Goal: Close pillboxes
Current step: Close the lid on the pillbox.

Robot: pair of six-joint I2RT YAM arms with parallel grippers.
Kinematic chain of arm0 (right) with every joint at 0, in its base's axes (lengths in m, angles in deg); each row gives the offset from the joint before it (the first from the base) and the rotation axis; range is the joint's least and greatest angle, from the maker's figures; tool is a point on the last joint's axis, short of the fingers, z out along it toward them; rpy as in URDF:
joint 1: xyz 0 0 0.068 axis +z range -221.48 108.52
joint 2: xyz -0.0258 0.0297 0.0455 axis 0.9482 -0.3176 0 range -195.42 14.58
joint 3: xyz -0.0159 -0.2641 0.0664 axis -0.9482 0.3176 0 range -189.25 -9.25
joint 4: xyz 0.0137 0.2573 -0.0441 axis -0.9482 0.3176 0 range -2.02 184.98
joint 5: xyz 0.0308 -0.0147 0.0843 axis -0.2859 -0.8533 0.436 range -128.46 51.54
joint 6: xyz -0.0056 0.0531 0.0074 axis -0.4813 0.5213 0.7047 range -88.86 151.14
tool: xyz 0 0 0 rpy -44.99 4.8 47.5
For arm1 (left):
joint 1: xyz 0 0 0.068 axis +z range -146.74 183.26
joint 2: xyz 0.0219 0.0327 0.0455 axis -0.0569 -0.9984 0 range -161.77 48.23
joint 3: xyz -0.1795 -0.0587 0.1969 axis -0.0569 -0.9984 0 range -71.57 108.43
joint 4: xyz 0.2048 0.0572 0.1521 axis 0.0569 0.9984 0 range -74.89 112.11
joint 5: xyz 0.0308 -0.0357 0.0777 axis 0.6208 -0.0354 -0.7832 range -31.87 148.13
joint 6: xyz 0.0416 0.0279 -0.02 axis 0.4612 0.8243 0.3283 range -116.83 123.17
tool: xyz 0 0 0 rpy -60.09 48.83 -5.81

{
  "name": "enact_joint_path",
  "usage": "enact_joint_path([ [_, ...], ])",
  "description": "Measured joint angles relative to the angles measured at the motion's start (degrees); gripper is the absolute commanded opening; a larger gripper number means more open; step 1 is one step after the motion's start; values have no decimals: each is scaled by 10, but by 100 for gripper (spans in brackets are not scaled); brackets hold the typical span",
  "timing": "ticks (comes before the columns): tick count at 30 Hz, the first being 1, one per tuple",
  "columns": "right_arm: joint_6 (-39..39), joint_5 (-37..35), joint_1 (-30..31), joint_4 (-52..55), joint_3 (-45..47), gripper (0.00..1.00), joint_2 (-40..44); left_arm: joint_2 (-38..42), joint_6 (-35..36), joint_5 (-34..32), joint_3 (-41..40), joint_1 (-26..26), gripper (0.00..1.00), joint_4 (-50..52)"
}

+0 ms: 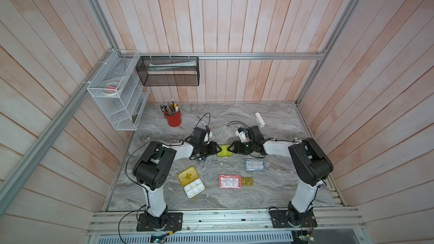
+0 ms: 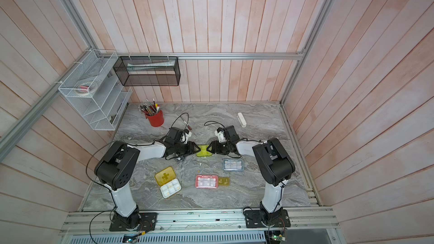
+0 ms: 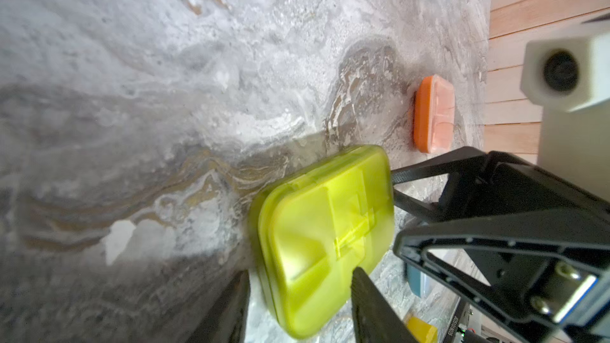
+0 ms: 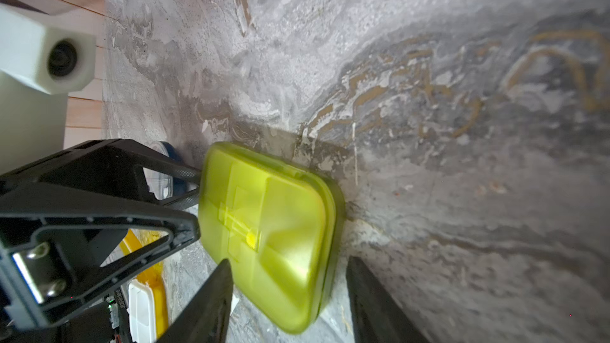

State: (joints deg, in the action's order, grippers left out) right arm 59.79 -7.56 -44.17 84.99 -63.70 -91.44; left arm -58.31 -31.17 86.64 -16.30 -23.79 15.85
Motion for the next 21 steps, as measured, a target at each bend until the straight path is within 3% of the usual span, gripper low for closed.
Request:
enact_joint_path([
  [7,0,-7,0,0,0,53,0,0,3,-5,2,-2,52,2],
  [13,-2,-19,0,2,1,43,0,0,5,-11,6,-4,52,10],
  [21,-2,-26,0,5,1,41,0,0,11,-23,7,-7,47,16],
])
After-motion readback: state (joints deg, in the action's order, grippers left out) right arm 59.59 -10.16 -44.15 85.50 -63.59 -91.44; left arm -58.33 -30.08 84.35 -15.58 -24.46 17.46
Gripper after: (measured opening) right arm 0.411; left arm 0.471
